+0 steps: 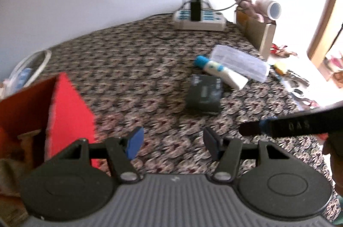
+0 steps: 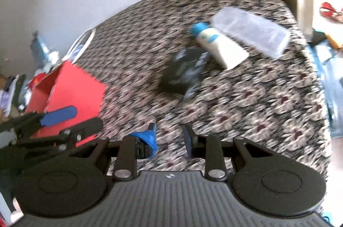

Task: Organize rigid objects
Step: 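Grasp the black rectangular case with the right gripper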

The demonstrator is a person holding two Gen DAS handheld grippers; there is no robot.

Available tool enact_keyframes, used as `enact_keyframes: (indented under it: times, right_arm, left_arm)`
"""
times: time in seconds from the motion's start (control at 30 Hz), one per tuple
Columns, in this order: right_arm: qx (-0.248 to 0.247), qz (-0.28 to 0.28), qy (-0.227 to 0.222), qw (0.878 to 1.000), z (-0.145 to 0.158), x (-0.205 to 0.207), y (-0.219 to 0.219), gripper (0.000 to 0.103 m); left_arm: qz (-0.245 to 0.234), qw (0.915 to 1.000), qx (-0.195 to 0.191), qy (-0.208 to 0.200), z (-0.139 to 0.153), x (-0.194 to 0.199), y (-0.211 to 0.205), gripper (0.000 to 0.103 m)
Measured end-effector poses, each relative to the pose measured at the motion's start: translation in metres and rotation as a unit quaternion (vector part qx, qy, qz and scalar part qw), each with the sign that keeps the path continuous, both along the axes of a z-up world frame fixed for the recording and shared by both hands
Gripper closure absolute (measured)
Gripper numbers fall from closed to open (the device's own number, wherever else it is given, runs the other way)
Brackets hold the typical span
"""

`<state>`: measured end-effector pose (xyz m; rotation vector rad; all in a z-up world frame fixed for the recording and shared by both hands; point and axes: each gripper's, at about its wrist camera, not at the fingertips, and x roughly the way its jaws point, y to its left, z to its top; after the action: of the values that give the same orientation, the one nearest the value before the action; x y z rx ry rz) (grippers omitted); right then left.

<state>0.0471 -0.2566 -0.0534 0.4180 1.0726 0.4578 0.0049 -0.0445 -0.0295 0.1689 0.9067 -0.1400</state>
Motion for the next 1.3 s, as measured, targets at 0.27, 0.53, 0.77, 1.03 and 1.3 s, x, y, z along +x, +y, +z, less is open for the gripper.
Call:
enact_keyframes:
  times: [0.27,0.53,0.77,1.03,1.3]
  right_arm:
    - [0.019,-0.055,0.017,0.998,-0.024,0.050,-0.018,0.093]
    - [0.074,-0.073,0.057,0.993,-0.049,0.092,-0.024,0.093]
    - [0.086,-0.061,0.068,0.992,-0.056,0.106,-0.017,0.093]
    - [0.090,-0.054,0.065,0.992,-0.061,0.113,-0.010,0.089]
    - [0.113,-0.045,0.067,0.990,-0.068,0.117,-0.005,0.089]
  left_arm:
    - [-0.074,0.9954,-0.061,0.007,-0.029,0.047,-0.015,0.037]
    - [-0.109,0.9896,-0.086,0.036,-0.056,0.086,-0.027,0.036]
    - [-0.110,0.9879,-0.093,0.057,-0.071,0.109,-0.032,0.035]
    - [-0.104,0.9892,-0.094,0.043,-0.075,0.117,-0.029,0.035]
    - [-0.087,0.9908,-0.083,0.062,-0.091,0.117,-0.022,0.035]
